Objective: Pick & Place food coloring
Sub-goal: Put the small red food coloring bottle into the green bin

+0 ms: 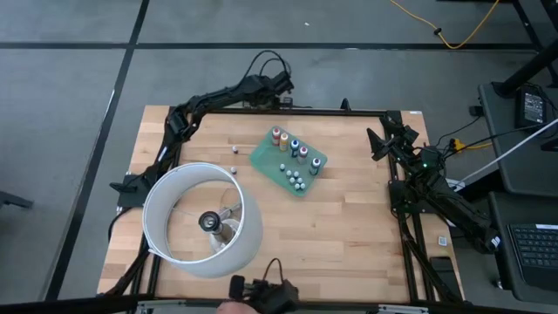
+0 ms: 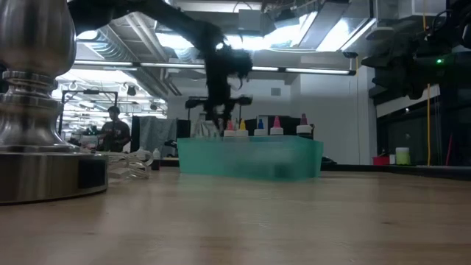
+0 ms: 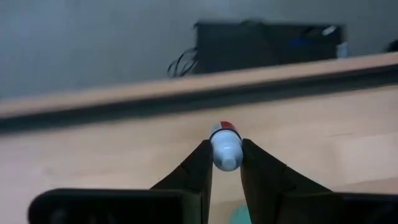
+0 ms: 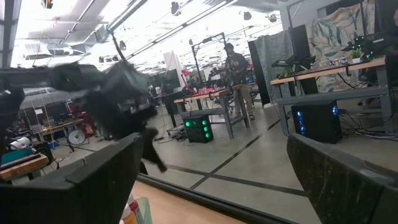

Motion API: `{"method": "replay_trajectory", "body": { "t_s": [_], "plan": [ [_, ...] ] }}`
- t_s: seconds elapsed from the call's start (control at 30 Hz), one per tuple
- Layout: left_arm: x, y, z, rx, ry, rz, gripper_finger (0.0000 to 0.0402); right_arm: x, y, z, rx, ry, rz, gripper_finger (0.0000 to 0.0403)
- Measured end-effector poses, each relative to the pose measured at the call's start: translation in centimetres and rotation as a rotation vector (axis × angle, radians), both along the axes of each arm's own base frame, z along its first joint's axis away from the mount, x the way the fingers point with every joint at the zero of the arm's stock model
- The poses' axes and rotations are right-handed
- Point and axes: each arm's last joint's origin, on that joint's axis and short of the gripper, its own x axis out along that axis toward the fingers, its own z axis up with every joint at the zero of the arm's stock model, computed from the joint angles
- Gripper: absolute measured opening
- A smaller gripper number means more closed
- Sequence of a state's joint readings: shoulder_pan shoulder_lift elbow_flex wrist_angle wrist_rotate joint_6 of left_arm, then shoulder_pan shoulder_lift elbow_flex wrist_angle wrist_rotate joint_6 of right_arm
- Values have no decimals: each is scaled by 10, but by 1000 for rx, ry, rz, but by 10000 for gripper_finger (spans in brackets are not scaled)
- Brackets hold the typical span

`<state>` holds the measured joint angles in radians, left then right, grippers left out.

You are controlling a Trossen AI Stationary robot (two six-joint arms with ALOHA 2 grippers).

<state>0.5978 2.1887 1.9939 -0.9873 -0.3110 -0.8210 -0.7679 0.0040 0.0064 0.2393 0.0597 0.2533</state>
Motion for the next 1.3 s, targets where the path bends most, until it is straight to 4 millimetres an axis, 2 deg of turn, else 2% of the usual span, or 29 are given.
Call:
{"method": "replay_trajectory", "body": {
  "t_s": [0.13,0.27,0.5,0.77,1.0,1.17,1.3],
  "plan": [
    [14,-7,32,97,-39,-101,62,0,0,0,0,0,0,399],
    [28,-23,60,178,-72,-235,63,0,0,0,0,0,0,399],
    [50,-64,86,176,-127,-538,63,0,0,0,0,0,0,399],
    [61,-127,84,77,-2,-875,61,0,0,0,0,0,0,399],
    [63,-172,79,25,101,-1005,59,0,0,0,0,0,0,399],
    [70,-193,74,28,106,-1050,58,0,0,0,0,0,0,399],
    [74,-196,48,-14,101,-1042,57,0,0,0,0,0,0,399]
  ]
}}
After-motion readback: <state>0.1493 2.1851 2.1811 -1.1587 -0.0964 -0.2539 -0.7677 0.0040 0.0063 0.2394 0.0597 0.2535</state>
